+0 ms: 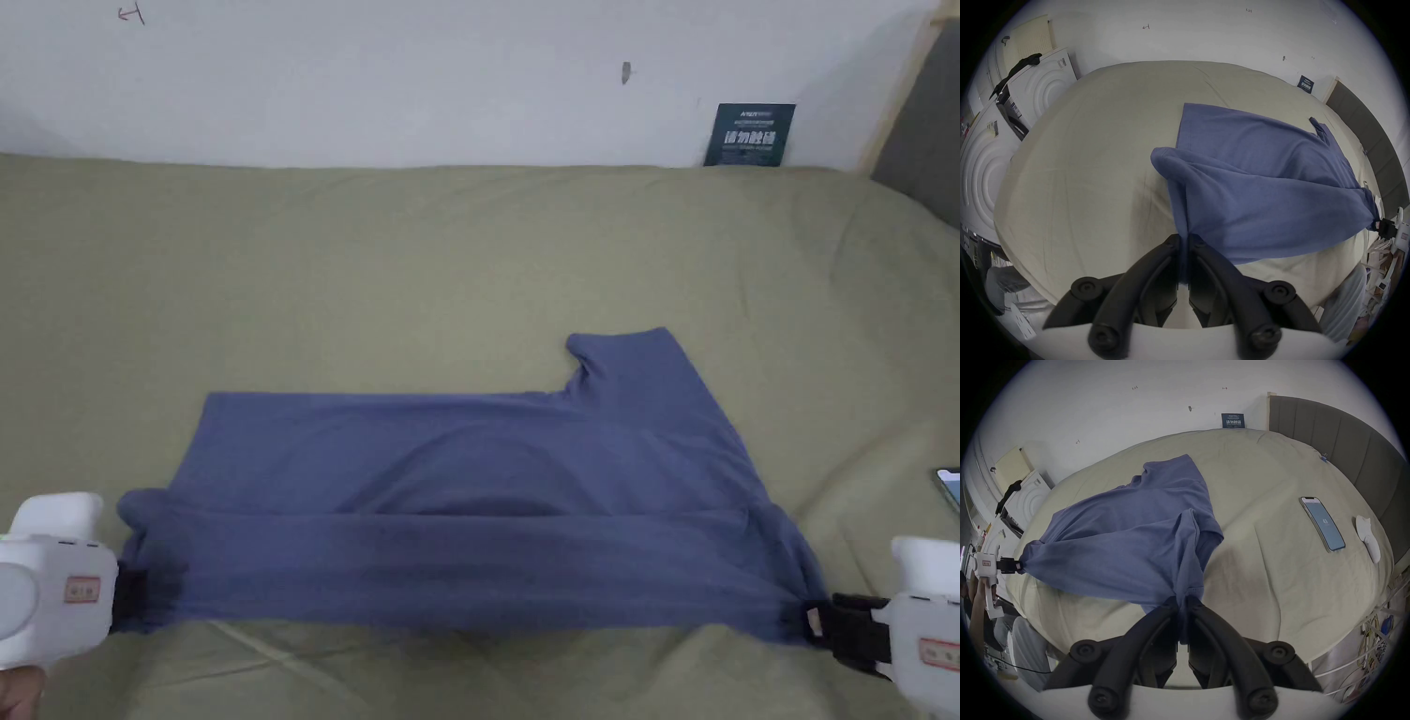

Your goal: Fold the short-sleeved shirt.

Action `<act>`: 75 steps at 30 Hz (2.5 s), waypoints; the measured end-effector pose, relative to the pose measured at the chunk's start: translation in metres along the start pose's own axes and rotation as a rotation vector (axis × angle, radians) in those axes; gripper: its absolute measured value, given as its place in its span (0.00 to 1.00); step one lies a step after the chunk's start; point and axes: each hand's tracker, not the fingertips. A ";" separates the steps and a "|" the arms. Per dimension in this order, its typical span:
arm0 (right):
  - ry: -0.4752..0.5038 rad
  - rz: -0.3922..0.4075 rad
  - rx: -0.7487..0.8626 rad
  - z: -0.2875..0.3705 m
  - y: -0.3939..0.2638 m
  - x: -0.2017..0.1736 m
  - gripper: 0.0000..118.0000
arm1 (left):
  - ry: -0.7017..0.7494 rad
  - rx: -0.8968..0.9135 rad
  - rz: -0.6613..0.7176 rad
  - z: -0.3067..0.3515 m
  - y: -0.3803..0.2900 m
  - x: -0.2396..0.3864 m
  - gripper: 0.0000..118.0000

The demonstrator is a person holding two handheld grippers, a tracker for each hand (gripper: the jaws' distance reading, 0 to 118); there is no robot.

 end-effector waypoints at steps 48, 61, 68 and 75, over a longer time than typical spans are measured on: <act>-0.063 0.058 0.034 -0.068 0.108 -0.013 0.02 | 0.098 -0.032 0.019 -0.132 0.136 0.008 0.92; -0.060 0.039 -0.025 -0.106 0.150 0.005 0.81 | 0.014 -0.032 -0.025 -0.120 0.132 0.023 0.06; -0.128 0.062 -0.167 -0.172 0.177 0.008 0.85 | 0.015 -0.035 -0.027 -0.124 0.135 0.022 0.06; -0.114 0.127 -0.161 -0.172 0.176 0.011 0.12 | 0.004 -0.038 -0.022 -0.125 0.138 0.018 0.06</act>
